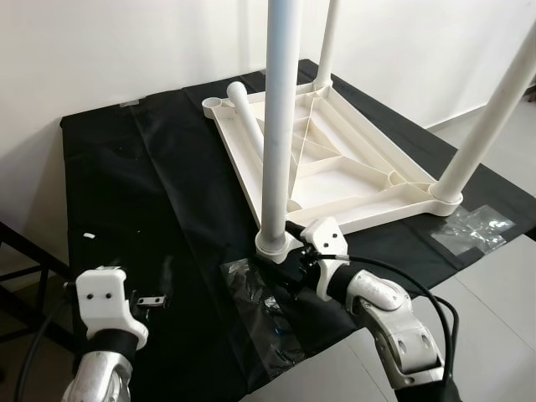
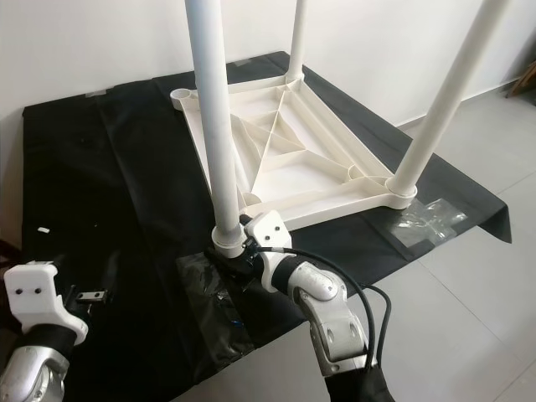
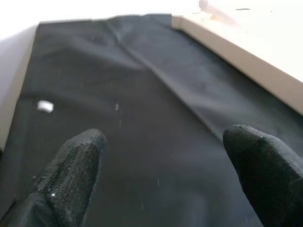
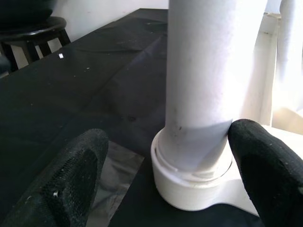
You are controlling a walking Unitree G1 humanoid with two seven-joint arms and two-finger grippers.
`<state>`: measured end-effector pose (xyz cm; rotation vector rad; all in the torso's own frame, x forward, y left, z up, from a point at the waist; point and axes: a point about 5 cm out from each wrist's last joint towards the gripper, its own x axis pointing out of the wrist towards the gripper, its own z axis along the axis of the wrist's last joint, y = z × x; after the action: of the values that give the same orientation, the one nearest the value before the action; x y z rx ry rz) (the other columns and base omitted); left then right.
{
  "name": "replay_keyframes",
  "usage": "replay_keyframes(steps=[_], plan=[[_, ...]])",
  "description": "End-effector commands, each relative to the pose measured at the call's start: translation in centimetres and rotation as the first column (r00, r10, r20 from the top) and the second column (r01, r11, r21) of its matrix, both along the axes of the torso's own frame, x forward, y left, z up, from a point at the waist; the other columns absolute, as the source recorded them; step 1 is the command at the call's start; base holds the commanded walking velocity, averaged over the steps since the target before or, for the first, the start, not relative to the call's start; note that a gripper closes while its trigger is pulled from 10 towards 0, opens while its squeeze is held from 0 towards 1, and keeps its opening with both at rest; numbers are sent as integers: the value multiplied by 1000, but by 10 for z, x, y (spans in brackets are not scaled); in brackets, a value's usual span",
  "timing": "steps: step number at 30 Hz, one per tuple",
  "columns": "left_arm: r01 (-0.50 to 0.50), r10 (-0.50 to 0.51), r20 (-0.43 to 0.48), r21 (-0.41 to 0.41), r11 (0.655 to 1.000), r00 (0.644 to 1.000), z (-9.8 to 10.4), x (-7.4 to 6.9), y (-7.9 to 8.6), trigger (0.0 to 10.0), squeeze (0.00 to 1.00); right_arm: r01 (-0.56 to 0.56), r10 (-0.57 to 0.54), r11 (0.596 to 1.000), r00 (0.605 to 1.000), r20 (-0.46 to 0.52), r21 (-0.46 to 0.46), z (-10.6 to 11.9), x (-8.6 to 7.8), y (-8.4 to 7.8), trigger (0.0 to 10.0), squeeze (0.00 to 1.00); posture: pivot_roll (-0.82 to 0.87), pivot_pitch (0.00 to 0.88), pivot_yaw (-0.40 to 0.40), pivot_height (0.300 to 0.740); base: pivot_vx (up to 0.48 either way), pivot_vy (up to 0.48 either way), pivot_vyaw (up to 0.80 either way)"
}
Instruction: Building children table
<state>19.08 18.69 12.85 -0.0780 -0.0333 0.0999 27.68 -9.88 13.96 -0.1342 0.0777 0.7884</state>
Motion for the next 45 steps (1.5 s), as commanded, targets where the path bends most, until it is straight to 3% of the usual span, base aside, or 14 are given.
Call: replay_keyframes(steps=[1, 4, 10, 33, 45], plan=[[-3, 3, -28, 6, 1000, 1000, -3, -2, -2, 10000, 0, -42, 42, 999, 999, -1, 19, 2, -6, 9, 10000, 0, 16, 56, -5, 740, 0, 0, 0], [20, -19, -25, 42, 999, 1000, -5, 0, -9, 10000, 0, -30, 30, 1000, 999, 41, -4, 1, -9, 14, 10000, 0, 16, 42, -8, 740, 0, 0, 0], [22, -22, -21, 9, 1000, 1000, -7, 4, -10, 10000, 0, 13, -14, 1000, 998, 61, 8, 0, -6, 15, 10000, 0, 14, 38, -7, 740, 0, -399, 0], [67, -68, -11, -38, 997, 998, -8, 7, -15, 10000, 0, 39, -40, 999, 999, 34, 10, -5, -5, 12, 10000, 0, 3, 49, -12, 740, 0, -472, 0], [160, -160, 2, -64, 985, 987, -7, 11, -23, 10000, 0, 53, -53, 998, 998, 19, 19, -5, -1, 9, 10000, 0, -8, 49, -9, 740, 0, -472, 0]])
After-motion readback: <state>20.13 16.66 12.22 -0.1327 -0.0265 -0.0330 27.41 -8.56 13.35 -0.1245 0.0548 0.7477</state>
